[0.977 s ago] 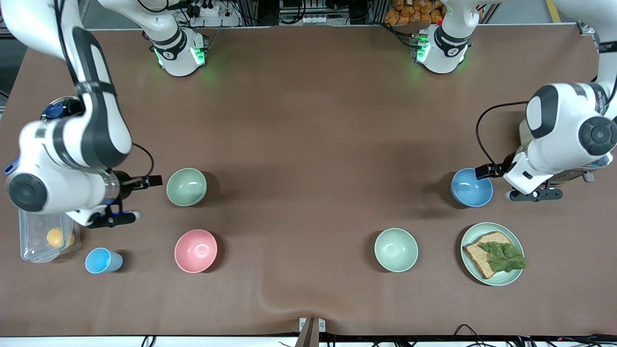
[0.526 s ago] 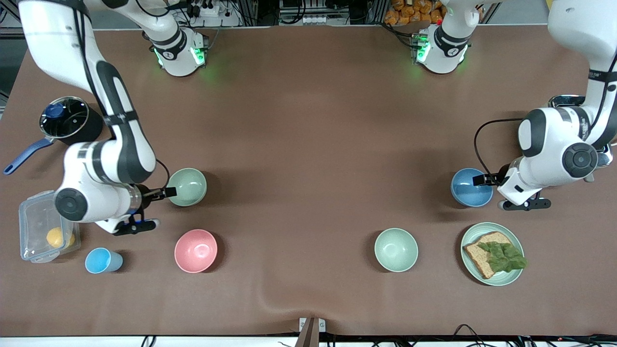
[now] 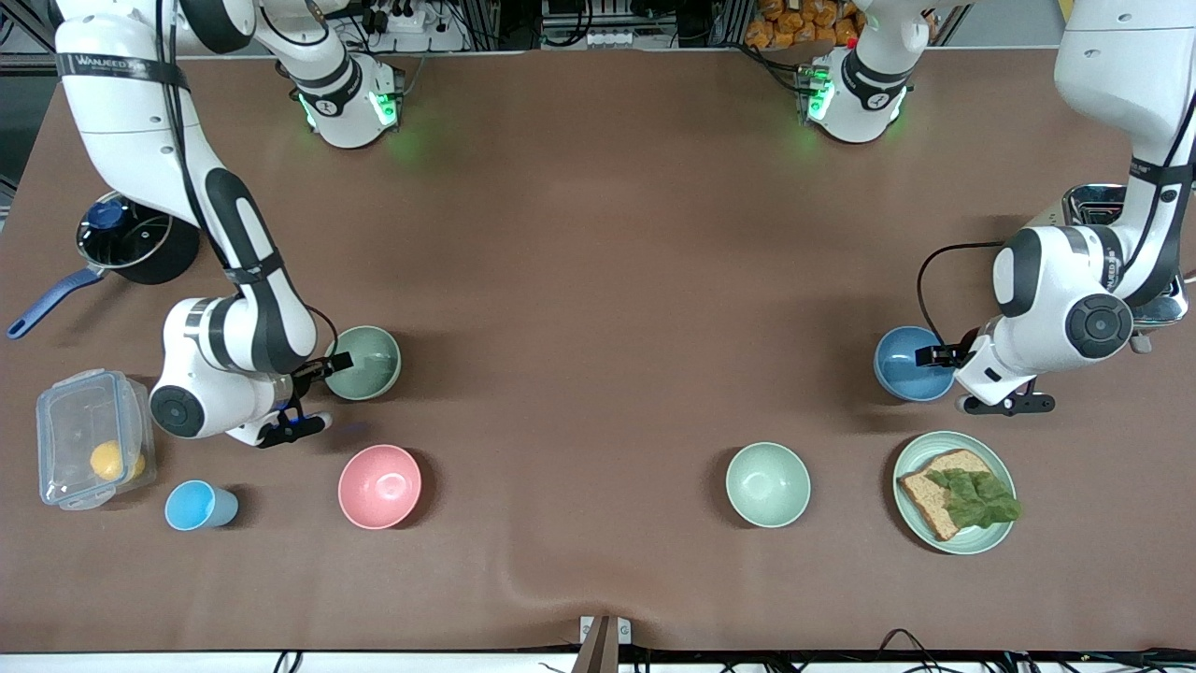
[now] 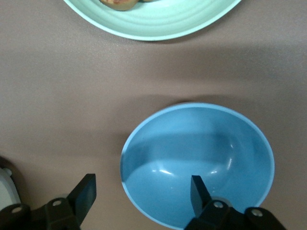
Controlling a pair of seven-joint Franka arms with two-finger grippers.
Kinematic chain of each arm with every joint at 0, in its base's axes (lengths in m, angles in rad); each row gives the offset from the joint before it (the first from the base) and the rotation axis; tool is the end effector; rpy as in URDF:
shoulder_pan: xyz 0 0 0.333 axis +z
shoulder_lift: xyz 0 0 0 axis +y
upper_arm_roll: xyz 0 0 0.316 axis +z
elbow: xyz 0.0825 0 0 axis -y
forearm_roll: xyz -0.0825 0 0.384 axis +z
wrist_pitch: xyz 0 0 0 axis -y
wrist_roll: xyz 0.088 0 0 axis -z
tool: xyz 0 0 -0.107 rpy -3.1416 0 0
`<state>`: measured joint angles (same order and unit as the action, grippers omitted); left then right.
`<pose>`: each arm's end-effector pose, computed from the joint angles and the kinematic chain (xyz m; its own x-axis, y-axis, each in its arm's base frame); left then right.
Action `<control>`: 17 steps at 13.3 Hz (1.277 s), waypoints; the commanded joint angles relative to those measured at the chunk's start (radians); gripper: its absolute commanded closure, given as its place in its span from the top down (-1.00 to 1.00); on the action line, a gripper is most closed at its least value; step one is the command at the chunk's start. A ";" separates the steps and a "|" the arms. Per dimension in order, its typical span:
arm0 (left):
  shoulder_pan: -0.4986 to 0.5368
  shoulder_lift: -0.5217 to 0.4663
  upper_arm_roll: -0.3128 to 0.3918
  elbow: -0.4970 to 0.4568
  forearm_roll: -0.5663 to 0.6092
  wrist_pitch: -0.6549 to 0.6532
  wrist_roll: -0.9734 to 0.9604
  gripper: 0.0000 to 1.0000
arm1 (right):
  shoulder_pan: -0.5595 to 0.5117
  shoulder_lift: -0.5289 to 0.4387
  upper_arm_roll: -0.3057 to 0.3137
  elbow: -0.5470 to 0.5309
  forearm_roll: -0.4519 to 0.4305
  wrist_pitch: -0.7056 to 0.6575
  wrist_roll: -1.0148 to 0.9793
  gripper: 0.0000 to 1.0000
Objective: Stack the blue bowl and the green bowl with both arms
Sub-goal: 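Grasp the green bowl rim with the right gripper while the left grasps the blue bowl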
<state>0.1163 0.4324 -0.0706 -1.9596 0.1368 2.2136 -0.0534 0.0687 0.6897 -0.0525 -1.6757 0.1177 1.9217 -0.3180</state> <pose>0.5964 0.0329 0.2402 0.9846 0.0175 -0.1742 0.0048 -0.9973 -0.0731 0.6263 0.0206 0.1742 0.8751 0.2840 -0.3919 0.2295 -0.9564 -0.1807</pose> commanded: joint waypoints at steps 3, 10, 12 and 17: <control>0.017 0.017 -0.005 0.008 0.026 0.020 0.003 0.54 | 0.002 -0.021 0.008 -0.016 0.105 -0.003 -0.010 -0.68; 0.026 0.032 -0.005 0.008 0.026 0.046 0.003 0.24 | 0.014 -0.030 0.008 0.013 0.108 -0.058 -0.007 -1.00; 0.028 0.037 -0.005 0.008 0.026 0.046 0.003 0.10 | 0.025 -0.027 0.008 0.071 0.132 -0.122 0.005 -1.00; 0.028 0.039 -0.005 0.008 0.026 0.047 0.003 -0.41 | 0.157 -0.041 0.010 0.177 0.210 -0.217 0.261 -1.00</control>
<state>0.1368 0.4648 -0.0704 -1.9594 0.1369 2.2523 -0.0526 0.1886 0.6725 -0.0369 -1.5395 0.2898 1.7823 -0.1493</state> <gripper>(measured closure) 0.608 0.934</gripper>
